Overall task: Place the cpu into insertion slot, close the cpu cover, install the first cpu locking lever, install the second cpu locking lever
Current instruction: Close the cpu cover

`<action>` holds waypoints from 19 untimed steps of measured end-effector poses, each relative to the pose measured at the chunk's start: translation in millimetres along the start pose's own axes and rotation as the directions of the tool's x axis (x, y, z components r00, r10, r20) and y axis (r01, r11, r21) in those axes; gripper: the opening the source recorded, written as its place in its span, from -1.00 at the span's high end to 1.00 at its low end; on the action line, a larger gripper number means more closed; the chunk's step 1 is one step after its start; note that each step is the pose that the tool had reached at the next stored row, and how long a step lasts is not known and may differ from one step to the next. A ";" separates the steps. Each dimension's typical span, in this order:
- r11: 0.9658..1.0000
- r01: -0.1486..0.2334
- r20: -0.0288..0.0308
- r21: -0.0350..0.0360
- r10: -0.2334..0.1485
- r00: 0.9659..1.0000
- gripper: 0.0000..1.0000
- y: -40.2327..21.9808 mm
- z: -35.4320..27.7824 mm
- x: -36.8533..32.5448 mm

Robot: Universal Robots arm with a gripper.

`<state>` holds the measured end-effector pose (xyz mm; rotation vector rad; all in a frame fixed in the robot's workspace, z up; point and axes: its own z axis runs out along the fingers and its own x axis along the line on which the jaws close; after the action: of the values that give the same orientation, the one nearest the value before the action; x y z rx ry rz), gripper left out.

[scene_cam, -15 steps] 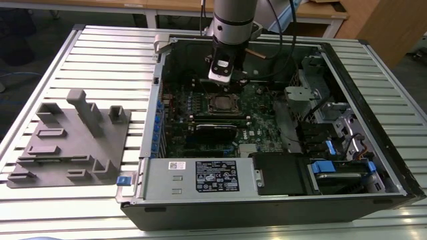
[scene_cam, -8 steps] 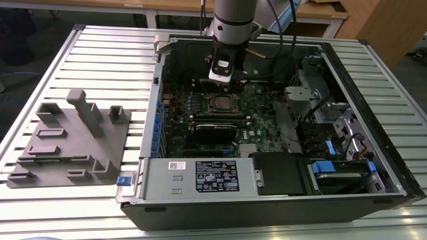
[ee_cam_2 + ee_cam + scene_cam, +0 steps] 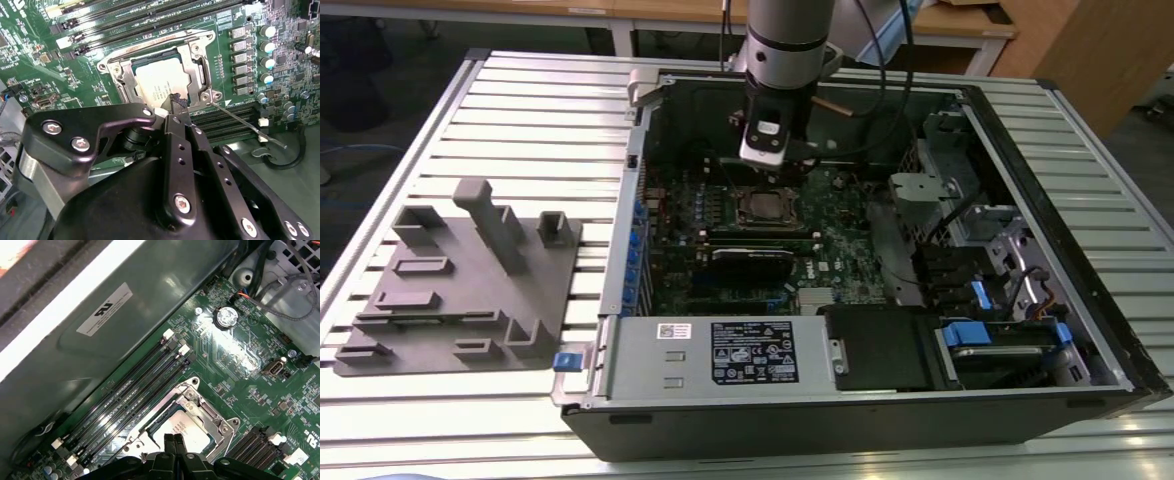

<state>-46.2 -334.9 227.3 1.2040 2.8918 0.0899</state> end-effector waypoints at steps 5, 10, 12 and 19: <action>0.998 0.065 -0.004 0.001 -0.065 0.998 0.79 0.0 0.0 0.0; 0.990 0.139 -0.008 0.002 -0.139 0.990 0.79 0.0 0.0 0.0; 0.988 0.157 -0.009 0.002 -0.157 0.988 0.79 0.0 0.0 0.0; 0.987 0.159 -0.009 0.002 -0.158 0.987 0.79 0.0 0.0 0.0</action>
<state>-46.2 -334.9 227.3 0.9713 2.9828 0.0905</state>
